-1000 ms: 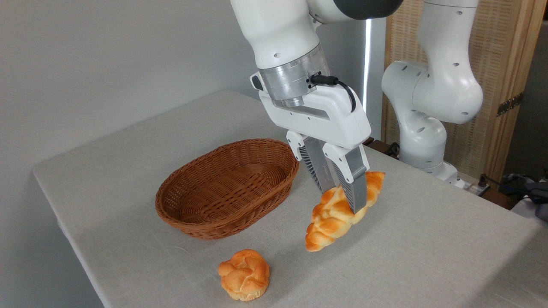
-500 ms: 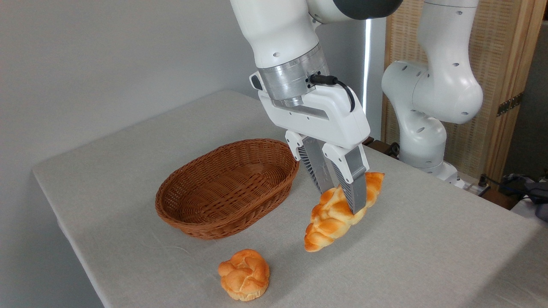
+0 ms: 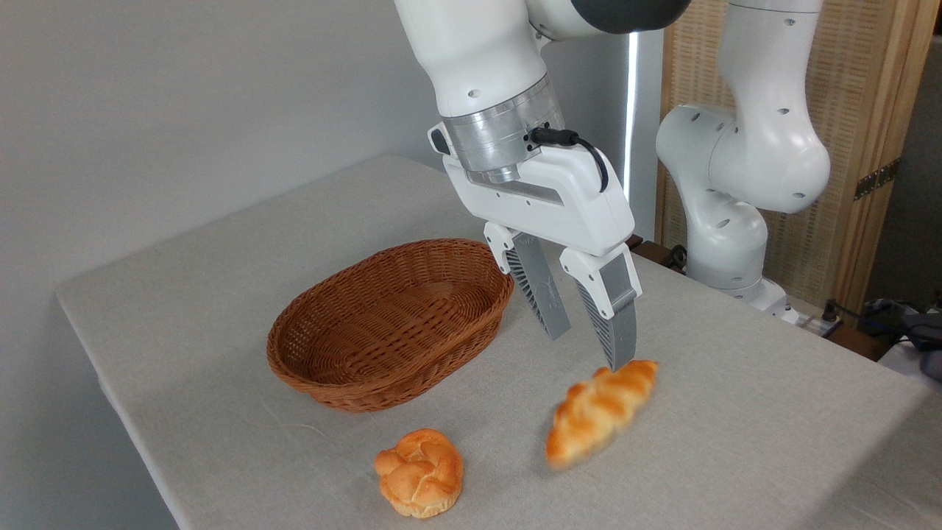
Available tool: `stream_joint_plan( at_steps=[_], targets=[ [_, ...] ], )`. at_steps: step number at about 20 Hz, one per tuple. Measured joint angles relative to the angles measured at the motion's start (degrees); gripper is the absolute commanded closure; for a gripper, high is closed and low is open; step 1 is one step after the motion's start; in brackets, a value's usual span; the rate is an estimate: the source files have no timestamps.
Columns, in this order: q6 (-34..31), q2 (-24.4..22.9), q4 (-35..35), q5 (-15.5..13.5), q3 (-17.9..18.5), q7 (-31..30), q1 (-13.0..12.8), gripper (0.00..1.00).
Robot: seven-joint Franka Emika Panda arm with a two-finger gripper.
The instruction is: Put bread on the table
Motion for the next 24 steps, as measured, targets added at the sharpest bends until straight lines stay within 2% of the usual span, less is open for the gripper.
stream_joint_plan(
  at_steps=[6, 8, 12, 16, 20, 24],
  targets=[
    [0.0, 0.0, 0.02, -0.08, -0.01, -0.24, -0.01, 0.0],
    [0.03, 0.0, 0.11, -0.95, -0.07, -1.52, -0.05, 0.0],
    [0.36, -0.02, 2.91, -6.41, -0.37, -3.59, -0.15, 0.0],
    [0.32, 0.23, 9.28, -13.75, -0.57, -8.53, -0.13, 0.0],
    [0.3, 2.48, 13.49, -20.12, -4.64, -11.56, -0.14, 0.0],
    [1.51, 6.7, 14.59, -21.01, -10.06, -16.23, -0.29, 0.0]
  ],
)
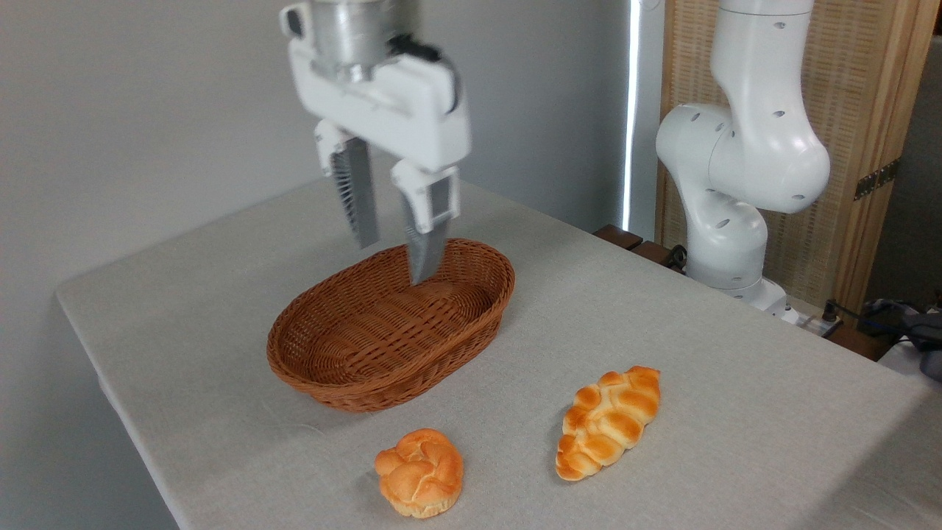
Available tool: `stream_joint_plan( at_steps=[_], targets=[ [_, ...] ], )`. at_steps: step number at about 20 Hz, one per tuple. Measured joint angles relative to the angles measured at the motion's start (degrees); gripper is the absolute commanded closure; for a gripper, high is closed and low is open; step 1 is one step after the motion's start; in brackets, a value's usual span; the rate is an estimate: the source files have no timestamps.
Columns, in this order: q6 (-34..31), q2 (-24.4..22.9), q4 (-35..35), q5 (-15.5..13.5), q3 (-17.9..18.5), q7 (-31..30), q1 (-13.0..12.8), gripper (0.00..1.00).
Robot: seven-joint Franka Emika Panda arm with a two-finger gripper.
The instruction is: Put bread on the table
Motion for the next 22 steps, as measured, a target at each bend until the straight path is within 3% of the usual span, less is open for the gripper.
stream_joint_plan(
  at_steps=[15, 22],
  targets=[
    [0.73, 1.51, 2.35, 1.24, 0.23, -0.58, 0.52, 0.0],
    [-2.07, 5.46, 8.21, 1.24, 0.31, -0.59, 0.55, 0.0]
  ],
)
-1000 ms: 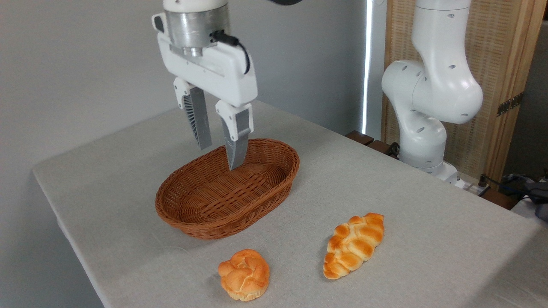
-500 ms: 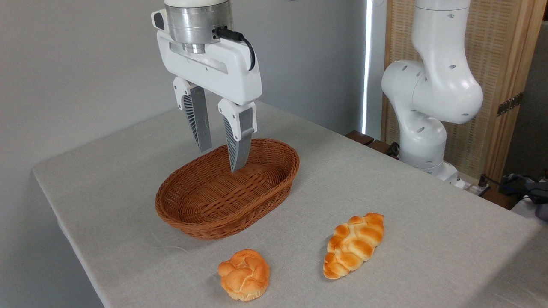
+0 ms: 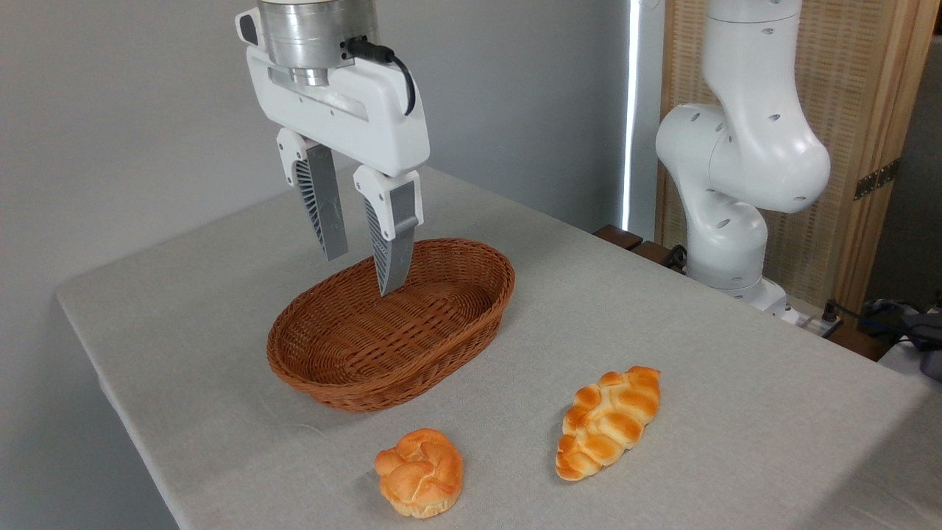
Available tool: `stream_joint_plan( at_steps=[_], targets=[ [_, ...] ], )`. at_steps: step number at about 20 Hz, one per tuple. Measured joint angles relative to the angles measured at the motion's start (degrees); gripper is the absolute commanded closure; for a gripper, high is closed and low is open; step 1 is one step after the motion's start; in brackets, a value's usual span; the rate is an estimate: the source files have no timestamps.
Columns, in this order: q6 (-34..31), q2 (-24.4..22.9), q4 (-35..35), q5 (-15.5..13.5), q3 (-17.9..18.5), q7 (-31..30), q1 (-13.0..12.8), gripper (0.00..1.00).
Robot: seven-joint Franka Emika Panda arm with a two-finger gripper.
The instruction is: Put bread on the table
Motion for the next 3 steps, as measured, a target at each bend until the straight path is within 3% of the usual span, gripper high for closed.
stream_joint_plan(
  at_steps=[3],
  targets=[
    [-0.07, 0.28, 0.31, 0.0, 0.0, 0.0, 0.0, 0.0]
  ],
)
